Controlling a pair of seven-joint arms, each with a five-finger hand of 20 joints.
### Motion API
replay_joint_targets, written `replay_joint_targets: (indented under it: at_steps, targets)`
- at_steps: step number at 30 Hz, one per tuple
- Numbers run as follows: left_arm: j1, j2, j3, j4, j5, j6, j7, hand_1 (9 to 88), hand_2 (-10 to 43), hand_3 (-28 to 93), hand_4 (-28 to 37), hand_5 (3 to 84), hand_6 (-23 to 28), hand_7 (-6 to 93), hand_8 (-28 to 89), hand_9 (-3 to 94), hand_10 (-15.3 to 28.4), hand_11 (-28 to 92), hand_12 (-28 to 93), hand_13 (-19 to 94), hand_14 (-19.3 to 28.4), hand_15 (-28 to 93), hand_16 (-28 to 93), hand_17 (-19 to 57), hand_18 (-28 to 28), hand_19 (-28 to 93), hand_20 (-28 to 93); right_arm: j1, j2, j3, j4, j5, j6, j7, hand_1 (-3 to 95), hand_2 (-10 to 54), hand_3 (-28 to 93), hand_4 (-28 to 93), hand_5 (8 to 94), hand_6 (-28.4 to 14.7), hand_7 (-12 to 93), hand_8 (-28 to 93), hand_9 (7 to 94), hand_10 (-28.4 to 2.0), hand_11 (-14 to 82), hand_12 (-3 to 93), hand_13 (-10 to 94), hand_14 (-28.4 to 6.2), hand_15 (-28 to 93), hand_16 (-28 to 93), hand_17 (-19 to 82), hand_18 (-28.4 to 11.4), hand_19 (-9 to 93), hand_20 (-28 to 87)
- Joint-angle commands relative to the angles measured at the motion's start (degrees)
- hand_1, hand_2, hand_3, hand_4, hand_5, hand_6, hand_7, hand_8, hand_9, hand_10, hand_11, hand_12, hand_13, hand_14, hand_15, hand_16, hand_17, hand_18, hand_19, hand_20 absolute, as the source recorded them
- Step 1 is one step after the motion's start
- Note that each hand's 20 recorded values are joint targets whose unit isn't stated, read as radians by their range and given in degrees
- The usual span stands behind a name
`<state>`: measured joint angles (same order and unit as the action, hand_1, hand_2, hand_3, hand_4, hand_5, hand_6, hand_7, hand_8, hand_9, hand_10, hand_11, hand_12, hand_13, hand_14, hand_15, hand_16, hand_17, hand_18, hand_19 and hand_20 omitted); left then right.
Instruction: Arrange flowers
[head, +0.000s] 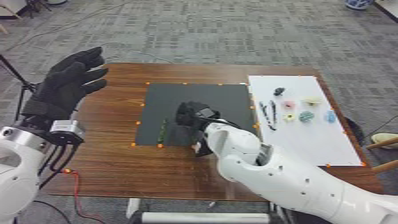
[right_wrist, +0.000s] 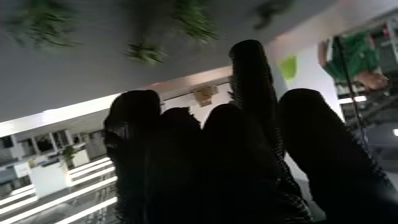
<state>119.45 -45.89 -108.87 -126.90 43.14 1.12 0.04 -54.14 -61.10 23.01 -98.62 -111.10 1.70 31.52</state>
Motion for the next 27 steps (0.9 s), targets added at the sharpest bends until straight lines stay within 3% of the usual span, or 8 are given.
replay_joint_targets:
  at_steps: [1,7,9,13,17,19,27]
  targets:
    - [1.38,-1.67,-0.85,-0.32,-0.13,0.06,-0.23,26.3,-4.3,68,-27.0,21.9,1.5,23.7,-11,16.5,9.4,22,19,8,12.7,44,-6,-10.3,18.7,39,10,-6.84,7.9,8.49,-7.93,3.14,11.68,-6.66,14.9,21.8,87,-16,60.0,1.1,14,-13,89.2,-8.7,70.9,37.6,82,-11.7,91,39,37,-22.6,86,40]
    - [3.35,-2.83,-2.25,-0.81,-0.08,0.2,-0.1,26.3,-4.3,68,-27.1,22.0,1.5,23.7,-11,16.6,9.4,23,20,9,12.7,44,-6,-10.3,18.7,39,10,-20.03,14.59,25.25,-11.72,0.82,18.03,1.47,13.4,3.9,78,-25,53.7,-2.3,12,-10,78.7,-12.6,57.7,36.4,72,-12.5,86,39,29,-21.9,79,43]
    - [3.67,-3.11,-2.74,-0.89,-0.18,-0.16,-0.36,26.3,-4.2,68,-27.0,22.0,1.5,23.8,-11,16.7,9.5,23,19,9,12.8,44,-6,-10.4,19.2,39,10,-24.87,16.24,31.32,-12.01,-1.32,17.36,5.88,13.8,0.8,77,-26,54.0,-2.9,13,-9,74.6,-12.9,54.2,36.1,68,-12.6,85,39,27,-22.1,78,44]
    - [5.22,-3.94,-3.84,-1.38,-0.14,0.66,0.12,26.3,-4.2,68,-27.1,21.9,1.5,24.0,-11,16.6,9.3,23,19,9,12.8,44,-6,-10.7,20.2,39,10,-33.3,20.42,38.69,-11.79,-7.58,17.6,14.05,16.8,-8.3,78,-28,54.0,-4.4,21,-9,58.2,-14.6,60.1,41.1,55,-14.3,82,37,22,-22.1,75,46]
    - [5.13,-5.07,-2.84,-1.39,-0.01,1.32,0.67,26.3,-4.3,68,-27.0,22.0,1.5,24.2,-11,16.7,9.3,23,19,9,13.0,45,-6,-10.6,20.0,39,10,-39.52,21.93,43.16,-11.62,-12.1,18.15,17.77,21.8,-9.5,76,-28,50.0,-5.3,30,-10,48.4,-15.3,62.1,45.5,47,-15.4,81,37,20,-22.2,72,47]
    - [4.96,-5.48,-2.23,-1.28,0.11,0.87,0.54,26.2,-4.4,68,-27.0,22.1,1.5,24.2,-11,16.8,9.3,23,19,9,13.0,45,-6,-10.5,19.9,39,10,-40.66,21.46,44.2,-11.41,-11.47,17.98,17.15,25.0,-9.5,73,-28,47.8,-5.4,34,-11,46.0,-15.5,62.2,46.4,45,-15.3,81,37,19,-22.0,72,47]
    - [4.72,-5.42,-1.37,-1.07,0.26,0.59,0.1,26.3,-4.2,68,-27.0,22.3,1.5,24.0,-11,16.7,9.4,23,19,9,13.1,45,-6,-10.4,19.6,39,10,-38.89,21.55,40.32,-12.74,-13.69,18.32,16.96,25.8,-9.5,68,-28,50.6,-4.5,37,-13,49.9,-15.2,61.6,45.4,48,-15.5,80,35,20,-22.3,72,48]
